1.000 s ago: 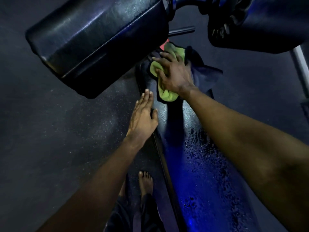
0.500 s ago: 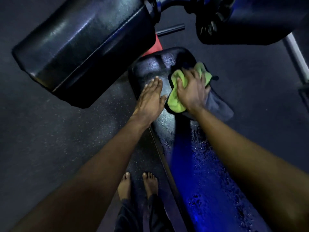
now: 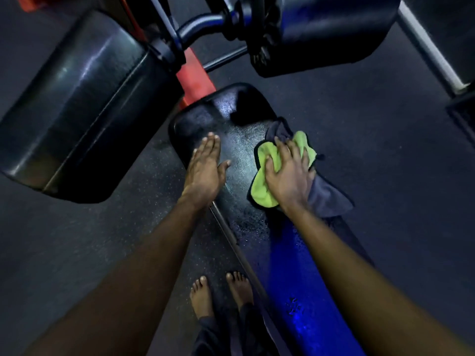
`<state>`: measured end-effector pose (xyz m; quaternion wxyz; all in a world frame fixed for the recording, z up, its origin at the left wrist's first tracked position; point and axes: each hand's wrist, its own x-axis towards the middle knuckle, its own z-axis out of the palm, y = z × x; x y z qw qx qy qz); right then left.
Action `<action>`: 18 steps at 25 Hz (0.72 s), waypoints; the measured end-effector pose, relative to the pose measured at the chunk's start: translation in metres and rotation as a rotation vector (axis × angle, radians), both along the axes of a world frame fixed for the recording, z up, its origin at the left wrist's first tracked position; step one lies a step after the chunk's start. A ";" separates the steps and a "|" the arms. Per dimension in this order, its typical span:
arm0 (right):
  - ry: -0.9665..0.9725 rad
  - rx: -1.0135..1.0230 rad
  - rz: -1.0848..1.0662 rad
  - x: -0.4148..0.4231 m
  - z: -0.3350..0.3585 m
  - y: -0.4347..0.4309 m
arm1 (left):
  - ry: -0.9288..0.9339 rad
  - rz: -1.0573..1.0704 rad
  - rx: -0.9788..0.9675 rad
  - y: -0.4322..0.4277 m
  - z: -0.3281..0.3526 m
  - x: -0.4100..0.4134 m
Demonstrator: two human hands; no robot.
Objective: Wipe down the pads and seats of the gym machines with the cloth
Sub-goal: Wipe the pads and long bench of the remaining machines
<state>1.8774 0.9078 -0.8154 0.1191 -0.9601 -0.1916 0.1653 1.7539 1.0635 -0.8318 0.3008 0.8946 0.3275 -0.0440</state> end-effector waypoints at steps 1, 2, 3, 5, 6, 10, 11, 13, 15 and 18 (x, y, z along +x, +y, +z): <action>-0.010 -0.012 0.016 0.002 -0.001 0.002 | 0.000 0.006 0.007 -0.001 0.001 -0.001; -0.037 -0.004 0.050 0.009 -0.002 0.013 | -0.001 0.009 0.015 -0.002 0.001 0.000; -0.066 0.008 0.098 0.018 -0.003 0.029 | 0.002 0.009 0.017 -0.002 0.000 0.001; -0.069 0.049 0.176 0.039 -0.001 0.065 | 0.012 0.011 0.039 -0.004 -0.002 0.003; -0.048 0.069 0.186 0.047 -0.001 0.080 | 0.017 0.017 0.058 -0.005 -0.003 0.003; -0.007 0.114 0.128 0.044 -0.006 0.071 | 0.071 0.019 0.069 -0.002 -0.003 0.007; -0.011 0.122 0.101 0.036 -0.006 0.055 | 0.085 0.008 0.066 -0.002 -0.002 0.007; -0.019 0.108 0.023 0.022 -0.005 0.018 | 0.099 -0.001 0.055 -0.002 0.000 0.008; 0.004 0.061 -0.045 0.007 -0.001 -0.013 | 0.087 0.023 0.040 -0.004 0.001 0.008; 0.015 -0.004 -0.098 0.002 -0.004 -0.023 | 0.056 0.038 0.020 -0.007 0.001 0.008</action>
